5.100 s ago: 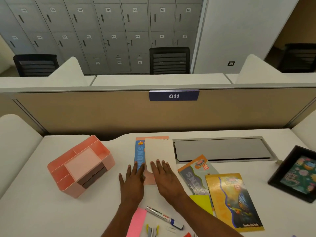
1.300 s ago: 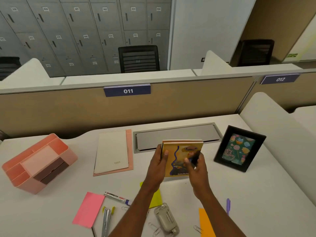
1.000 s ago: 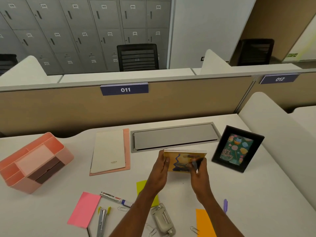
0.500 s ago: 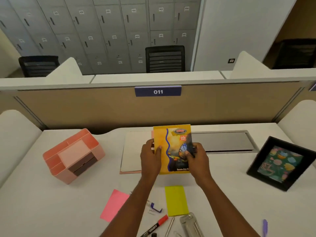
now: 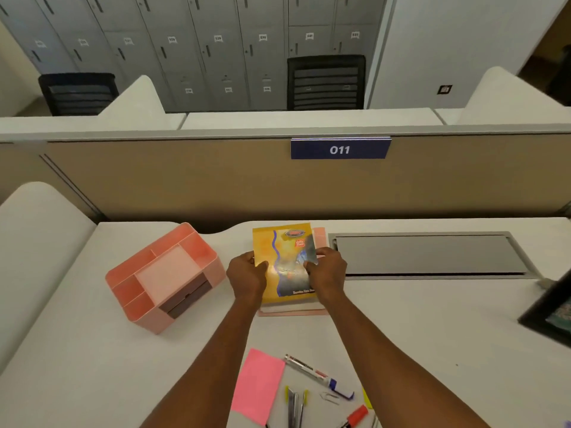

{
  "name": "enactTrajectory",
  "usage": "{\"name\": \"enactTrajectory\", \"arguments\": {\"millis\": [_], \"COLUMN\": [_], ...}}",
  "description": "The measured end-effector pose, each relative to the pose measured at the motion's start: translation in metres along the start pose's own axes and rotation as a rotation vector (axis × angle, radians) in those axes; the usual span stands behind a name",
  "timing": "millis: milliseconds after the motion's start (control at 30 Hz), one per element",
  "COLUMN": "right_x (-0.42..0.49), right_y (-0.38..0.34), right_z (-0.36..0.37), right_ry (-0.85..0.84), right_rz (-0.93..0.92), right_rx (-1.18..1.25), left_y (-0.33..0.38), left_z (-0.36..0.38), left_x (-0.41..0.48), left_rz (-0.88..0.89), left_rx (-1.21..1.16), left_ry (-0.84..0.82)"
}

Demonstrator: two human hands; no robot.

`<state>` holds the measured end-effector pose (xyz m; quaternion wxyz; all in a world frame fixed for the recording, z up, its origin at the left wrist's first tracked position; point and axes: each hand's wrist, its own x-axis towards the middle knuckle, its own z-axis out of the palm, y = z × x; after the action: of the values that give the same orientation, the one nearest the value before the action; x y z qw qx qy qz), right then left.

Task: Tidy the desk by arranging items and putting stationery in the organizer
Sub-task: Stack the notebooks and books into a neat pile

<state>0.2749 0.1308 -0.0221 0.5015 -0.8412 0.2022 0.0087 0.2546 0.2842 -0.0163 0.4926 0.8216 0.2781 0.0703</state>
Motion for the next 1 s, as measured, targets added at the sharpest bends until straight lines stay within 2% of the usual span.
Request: {"name": "enactTrajectory", "arguments": {"millis": [433,1000], "right_x": [0.019,0.025], "right_y": [0.008,0.017], "right_z": [0.023,0.028], "right_ry": [0.068,-0.014], "right_rz": [0.0,0.037], "right_rx": [-0.049,-0.191], "left_y": [-0.004,-0.006], "left_z": [0.022,0.027], "left_x": [0.025,0.034], "left_rz": [0.009,-0.02], "left_rx": [0.037,0.126], "left_ry": [-0.042,-0.091]}}
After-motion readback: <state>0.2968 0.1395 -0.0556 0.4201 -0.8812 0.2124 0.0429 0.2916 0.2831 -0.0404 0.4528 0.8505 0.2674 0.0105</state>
